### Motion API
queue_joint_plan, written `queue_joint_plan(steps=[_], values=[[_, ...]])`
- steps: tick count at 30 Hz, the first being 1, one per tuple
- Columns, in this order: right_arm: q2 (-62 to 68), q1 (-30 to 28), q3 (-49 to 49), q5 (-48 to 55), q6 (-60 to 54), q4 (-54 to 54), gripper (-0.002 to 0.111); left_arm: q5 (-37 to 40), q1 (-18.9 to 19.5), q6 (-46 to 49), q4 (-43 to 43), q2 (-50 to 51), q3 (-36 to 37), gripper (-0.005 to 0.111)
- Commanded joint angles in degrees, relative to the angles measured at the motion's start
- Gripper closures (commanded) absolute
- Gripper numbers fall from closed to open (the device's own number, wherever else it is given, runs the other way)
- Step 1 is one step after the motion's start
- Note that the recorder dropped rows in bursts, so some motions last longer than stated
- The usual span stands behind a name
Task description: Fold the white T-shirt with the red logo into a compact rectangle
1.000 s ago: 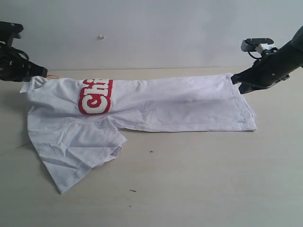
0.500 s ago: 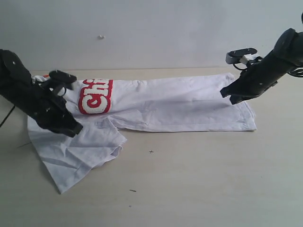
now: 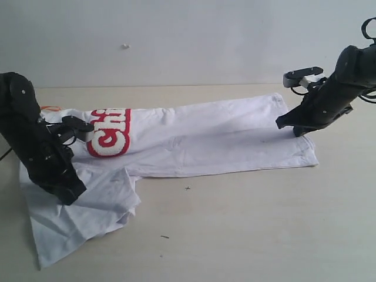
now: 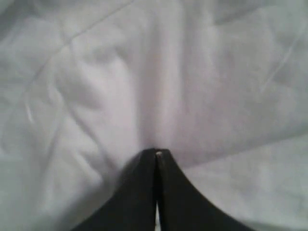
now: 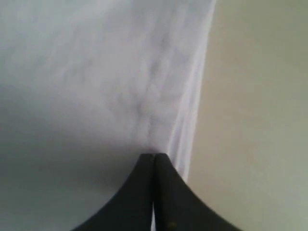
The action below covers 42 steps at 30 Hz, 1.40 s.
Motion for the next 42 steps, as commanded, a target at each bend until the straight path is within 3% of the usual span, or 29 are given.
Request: queue_joint_plan(steps=[1,19,29,32,36,42], values=[[0.5,0.0,4.2,-0.2,1.0,-2.9,0.108,7.5,0.0,0.1,2.9,0.9,1.1,0.107],[-13.4,0.6,23.2,-1.5,2.1,-0.6,0.108,6.8,0.0,-1.6,2.4,-2.3,7.8,0.107],[-24.3,0.6,24.3,0.6,2.7,-0.3,0.108,5.3,0.0,-2.2,2.1,-11.7,11.5,0.107],[-26.0,0.6,24.3,-0.2,2.5,0.4,0.108,0.0,0.0,-2.2,1.4,-15.2,11.3,0.107],[-26.0,0.6,24.3,-2.0,-1.8,6.0,0.108,-12.6,0.6,-4.3,1.4,-18.5,11.3,0.107],[-21.1,0.6,23.8,-5.5,-8.0,12.3,0.108,-32.3,2.3,-12.1,1.4,-13.4,10.7,0.107]])
